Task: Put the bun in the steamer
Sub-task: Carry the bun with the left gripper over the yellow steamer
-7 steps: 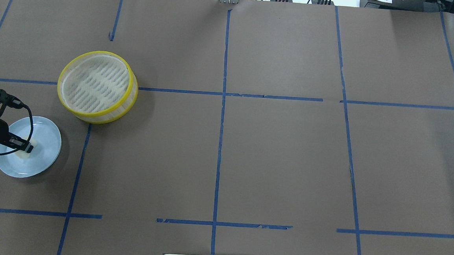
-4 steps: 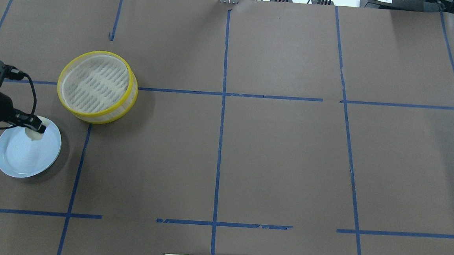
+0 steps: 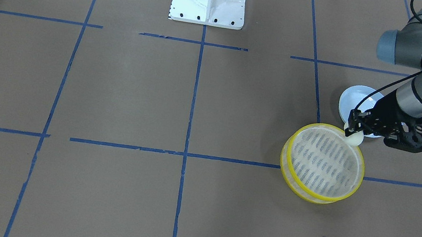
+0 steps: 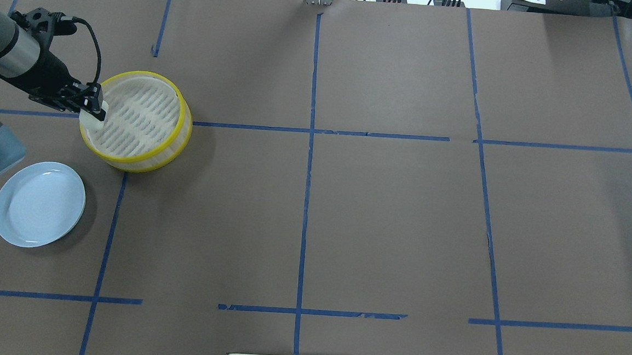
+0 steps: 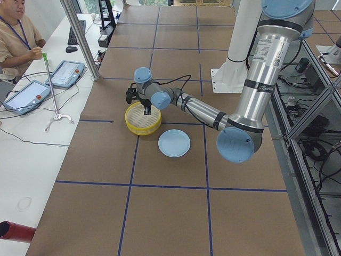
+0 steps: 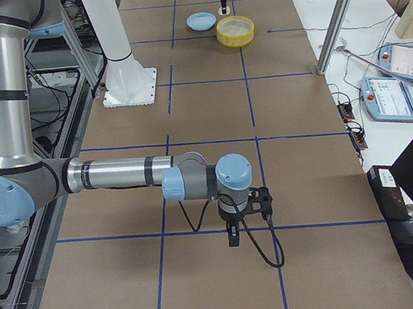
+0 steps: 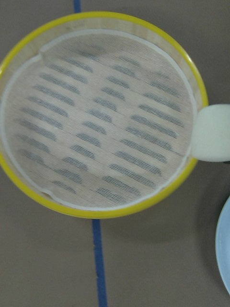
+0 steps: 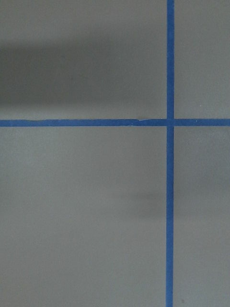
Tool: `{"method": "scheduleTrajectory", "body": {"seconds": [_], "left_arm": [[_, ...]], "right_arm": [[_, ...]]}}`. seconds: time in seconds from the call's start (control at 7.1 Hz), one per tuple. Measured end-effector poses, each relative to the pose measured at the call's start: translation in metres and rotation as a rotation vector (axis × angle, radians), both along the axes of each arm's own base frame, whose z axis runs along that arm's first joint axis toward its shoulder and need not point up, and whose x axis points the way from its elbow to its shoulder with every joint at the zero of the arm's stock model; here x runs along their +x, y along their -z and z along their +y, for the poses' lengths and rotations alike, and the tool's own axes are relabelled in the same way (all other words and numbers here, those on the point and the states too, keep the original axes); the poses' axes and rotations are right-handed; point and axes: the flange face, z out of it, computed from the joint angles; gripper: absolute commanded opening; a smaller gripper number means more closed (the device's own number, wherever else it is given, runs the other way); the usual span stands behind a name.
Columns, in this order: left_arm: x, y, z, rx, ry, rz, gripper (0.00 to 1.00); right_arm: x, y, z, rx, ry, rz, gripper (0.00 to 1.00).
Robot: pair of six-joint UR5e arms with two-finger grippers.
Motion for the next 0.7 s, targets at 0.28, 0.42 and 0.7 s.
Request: {"method": "scheduleTrajectory", "body": {"seconds": [0.28, 0.42, 0.7], "left_arm": [[0.036, -0.012, -0.019, -0.031, 0.037, -0.07, 0.3], [0.053, -0.016, -0.019, -0.046, 0.033, -0.086, 0.3], [0.081, -0.022, -0.011, -0.063, 0.017, -0.089, 0.3]], "right_arm": [[0.0, 0.0, 0.0, 0.0, 0.0, 0.0, 1.0], [0.0, 0.0, 0.0, 0.0, 0.0, 0.0, 1.0], [0.0, 0.0, 0.0, 0.0, 0.0, 0.0, 1.0]]}}
